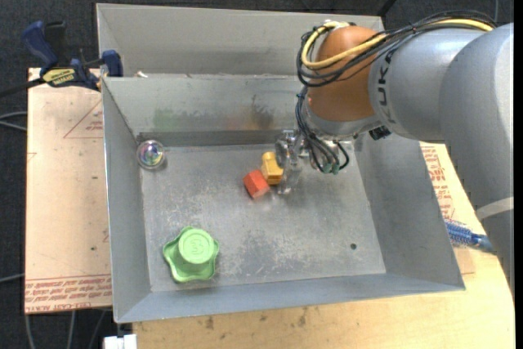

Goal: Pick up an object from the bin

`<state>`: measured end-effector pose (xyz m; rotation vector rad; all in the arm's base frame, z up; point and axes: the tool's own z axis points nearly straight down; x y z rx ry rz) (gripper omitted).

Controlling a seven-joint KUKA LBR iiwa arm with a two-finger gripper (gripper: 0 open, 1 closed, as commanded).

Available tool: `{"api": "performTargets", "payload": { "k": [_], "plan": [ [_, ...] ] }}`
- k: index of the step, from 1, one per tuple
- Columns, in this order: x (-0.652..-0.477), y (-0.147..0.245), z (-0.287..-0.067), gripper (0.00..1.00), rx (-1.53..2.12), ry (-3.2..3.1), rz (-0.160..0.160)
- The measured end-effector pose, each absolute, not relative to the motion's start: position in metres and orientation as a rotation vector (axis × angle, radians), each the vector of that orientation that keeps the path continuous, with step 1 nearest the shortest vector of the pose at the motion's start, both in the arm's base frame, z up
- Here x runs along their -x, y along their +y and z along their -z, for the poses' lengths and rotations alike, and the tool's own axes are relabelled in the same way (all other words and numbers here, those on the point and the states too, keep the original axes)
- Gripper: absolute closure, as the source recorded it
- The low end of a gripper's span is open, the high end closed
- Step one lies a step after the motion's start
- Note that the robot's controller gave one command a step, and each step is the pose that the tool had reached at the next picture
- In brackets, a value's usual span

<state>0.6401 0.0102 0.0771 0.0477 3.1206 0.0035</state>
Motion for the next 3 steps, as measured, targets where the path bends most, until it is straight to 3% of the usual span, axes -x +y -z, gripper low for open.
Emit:
{"api": "performTargets", "payload": {
  "k": [1,2,3],
  "plan": [
    [-0.531,0.011,-0.090,1.00,-0.057,3.146,-0.002],
    [-0.534,0.011,-0.090,0.00,-0.058,3.141,-0.002],
    [-0.585,0.040,-0.135,0.00,0.089,3.131,-0.003]
  ]
}}
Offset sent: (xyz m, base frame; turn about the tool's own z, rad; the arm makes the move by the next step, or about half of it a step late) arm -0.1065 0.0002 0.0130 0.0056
